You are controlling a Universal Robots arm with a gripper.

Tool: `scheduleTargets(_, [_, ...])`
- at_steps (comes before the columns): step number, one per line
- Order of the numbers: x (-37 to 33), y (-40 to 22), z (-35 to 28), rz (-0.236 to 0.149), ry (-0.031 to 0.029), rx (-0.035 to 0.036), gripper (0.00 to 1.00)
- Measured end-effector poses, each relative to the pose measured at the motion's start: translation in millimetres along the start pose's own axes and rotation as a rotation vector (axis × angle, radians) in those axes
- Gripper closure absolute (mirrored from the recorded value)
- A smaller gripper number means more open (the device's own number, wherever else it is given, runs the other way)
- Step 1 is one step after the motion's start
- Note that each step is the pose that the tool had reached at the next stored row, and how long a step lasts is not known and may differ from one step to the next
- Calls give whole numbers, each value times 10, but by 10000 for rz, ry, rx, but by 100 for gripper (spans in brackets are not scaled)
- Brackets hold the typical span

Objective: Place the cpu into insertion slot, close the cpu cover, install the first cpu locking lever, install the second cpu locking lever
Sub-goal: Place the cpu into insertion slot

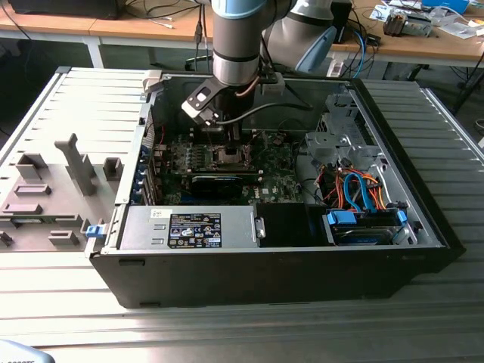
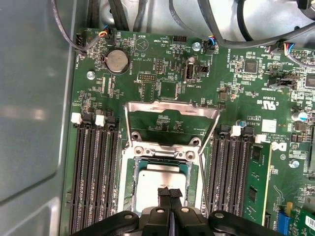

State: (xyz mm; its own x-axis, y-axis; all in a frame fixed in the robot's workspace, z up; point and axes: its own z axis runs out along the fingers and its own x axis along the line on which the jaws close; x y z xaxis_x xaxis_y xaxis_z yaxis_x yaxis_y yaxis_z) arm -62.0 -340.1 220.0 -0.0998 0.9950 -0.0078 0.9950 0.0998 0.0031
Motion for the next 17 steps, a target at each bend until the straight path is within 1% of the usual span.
scheduleTargets(8, [-1, 2, -25, 0, -3, 2, 89])
scheduleTargets(13, [-1, 3, -69, 0, -2, 2, 89])
scheduleTargets(17, [-2, 5, -121, 0, -2, 2, 89])
